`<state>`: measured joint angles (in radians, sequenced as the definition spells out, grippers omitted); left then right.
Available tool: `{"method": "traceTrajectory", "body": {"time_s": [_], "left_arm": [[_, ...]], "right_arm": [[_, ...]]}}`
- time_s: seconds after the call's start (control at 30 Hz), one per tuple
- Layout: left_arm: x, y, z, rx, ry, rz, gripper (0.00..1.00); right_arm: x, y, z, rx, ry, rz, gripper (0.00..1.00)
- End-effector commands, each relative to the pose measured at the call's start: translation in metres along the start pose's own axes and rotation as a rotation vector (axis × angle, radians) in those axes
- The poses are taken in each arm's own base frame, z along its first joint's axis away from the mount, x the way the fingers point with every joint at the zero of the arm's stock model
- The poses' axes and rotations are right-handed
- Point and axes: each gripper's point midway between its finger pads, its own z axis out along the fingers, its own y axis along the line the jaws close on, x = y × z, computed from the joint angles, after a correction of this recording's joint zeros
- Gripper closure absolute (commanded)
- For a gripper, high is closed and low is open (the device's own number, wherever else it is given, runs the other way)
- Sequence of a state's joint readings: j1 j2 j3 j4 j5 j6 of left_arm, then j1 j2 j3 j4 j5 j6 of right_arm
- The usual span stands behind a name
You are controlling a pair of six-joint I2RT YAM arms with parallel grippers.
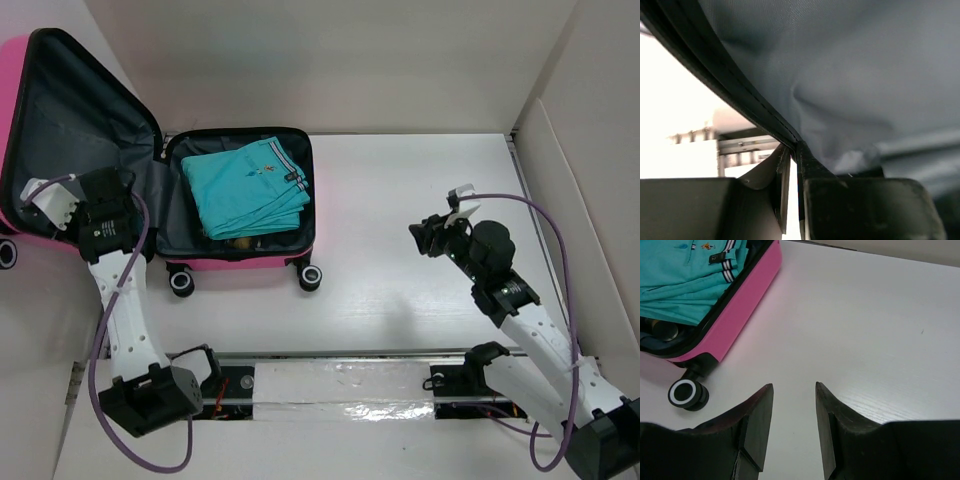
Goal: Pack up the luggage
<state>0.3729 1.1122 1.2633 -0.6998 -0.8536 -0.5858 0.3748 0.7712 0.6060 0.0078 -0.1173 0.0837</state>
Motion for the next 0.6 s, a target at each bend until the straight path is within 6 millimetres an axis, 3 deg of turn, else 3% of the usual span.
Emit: {"method": "traceTrajectory", "body": {"time_s": [0.0,0.07,0.17,0.2,0.3,0.33,0.43,0.57], "left_arm": [[-0.010,-0.056,-0.034,0.302,-0.019,-0.059,1.00],[-0.012,-0.068,-0.050,0.380,-0.018,-0.066,1.00],[-0.007,-0.096,-0.089,0.527,-0.015,-0.037,1.00],[0.000,-0.110,-0.113,0.603,-0.018,-0.022,1.00],[0.016,-0.126,-0.145,0.693,-0.027,0.003,1.00],[0.026,-0.134,-0.163,0.753,-0.010,0.025,1.00],[0.052,-0.147,-0.192,0.858,0.033,0.068,1.00],[0.107,-0.150,-0.213,0.954,0.086,0.174,1.00]], "right_arm": [[-0.022,0.002,0.004,0.002,-0.049,-0.009,0.55],[-0.022,0.002,0.006,-0.002,-0.044,-0.008,0.55],[-0.019,0.002,0.009,-0.003,-0.039,-0.005,0.55],[-0.018,0.001,0.010,0.000,-0.036,-0.004,0.55],[-0.013,-0.002,0.015,0.015,-0.018,0.002,0.56],[-0.010,-0.003,0.017,0.017,-0.009,0.003,0.56],[-0.006,-0.006,0.020,0.034,0.004,0.005,0.56],[-0.001,-0.008,0.024,0.047,0.017,0.001,0.56]]}}
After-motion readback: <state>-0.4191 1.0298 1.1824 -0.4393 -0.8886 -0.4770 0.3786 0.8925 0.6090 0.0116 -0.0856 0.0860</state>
